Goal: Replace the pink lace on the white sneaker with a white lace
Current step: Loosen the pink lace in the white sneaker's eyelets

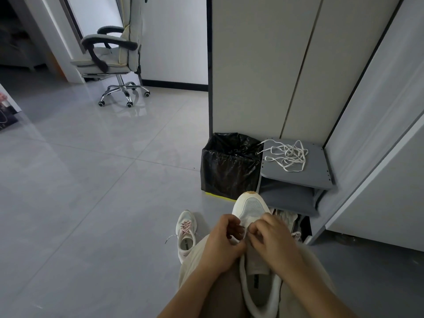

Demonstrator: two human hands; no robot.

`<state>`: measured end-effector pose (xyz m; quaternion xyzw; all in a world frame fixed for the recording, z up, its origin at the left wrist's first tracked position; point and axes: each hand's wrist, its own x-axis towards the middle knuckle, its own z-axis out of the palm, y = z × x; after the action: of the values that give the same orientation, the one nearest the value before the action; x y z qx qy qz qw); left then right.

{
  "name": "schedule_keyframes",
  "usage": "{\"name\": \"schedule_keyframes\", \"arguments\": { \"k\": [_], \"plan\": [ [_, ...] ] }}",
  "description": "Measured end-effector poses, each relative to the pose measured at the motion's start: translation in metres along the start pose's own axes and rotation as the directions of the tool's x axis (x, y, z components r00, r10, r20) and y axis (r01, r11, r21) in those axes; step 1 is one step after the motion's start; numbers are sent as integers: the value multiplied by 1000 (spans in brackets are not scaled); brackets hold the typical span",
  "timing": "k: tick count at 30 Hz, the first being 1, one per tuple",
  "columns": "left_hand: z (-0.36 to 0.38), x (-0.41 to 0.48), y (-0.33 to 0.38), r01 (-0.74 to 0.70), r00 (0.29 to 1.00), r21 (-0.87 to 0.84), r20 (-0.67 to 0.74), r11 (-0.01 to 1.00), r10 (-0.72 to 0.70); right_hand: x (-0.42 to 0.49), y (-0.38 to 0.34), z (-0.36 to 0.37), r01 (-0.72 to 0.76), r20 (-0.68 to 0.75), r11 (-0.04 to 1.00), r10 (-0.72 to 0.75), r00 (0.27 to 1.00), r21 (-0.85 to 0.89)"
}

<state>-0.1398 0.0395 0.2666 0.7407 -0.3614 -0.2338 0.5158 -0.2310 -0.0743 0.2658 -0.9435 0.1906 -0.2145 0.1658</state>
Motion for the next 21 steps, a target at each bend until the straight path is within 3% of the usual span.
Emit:
{"name": "schedule_keyframes", "arguments": {
  "k": [2,4,9,12,15,17,19,21],
  "plan": [
    [2,1,1,3,1000,90,31,996,-6,0,5,-2,-20,32,998,18,999,52],
    [4,2,0,2,1000,154,7,988,-3,0,6,-6,27,95,1000,-27,995,-7],
    [8,1,-4,42,993,132,-117,990,-27,0,3,-12,221,220,958,-179,959,-184],
    [7,1,-6,25,995,146,-99,989,-11,2,5,-25,11,330,999,-26,944,46],
    [6,3,-9,12,995,177,-96,984,5,0,8,-47,-258,559,906,29,829,335],
    [6,4,-9,11,996,180,-94,984,6,2,7,-58,-324,519,841,61,852,433],
    [9,4,-8,8,996,175,-89,984,8,11,-4,-58,-331,342,785,162,926,524],
    [11,4,-7,-9,996,168,-91,986,24,25,-25,-56,-332,344,661,117,932,673]
  ]
}}
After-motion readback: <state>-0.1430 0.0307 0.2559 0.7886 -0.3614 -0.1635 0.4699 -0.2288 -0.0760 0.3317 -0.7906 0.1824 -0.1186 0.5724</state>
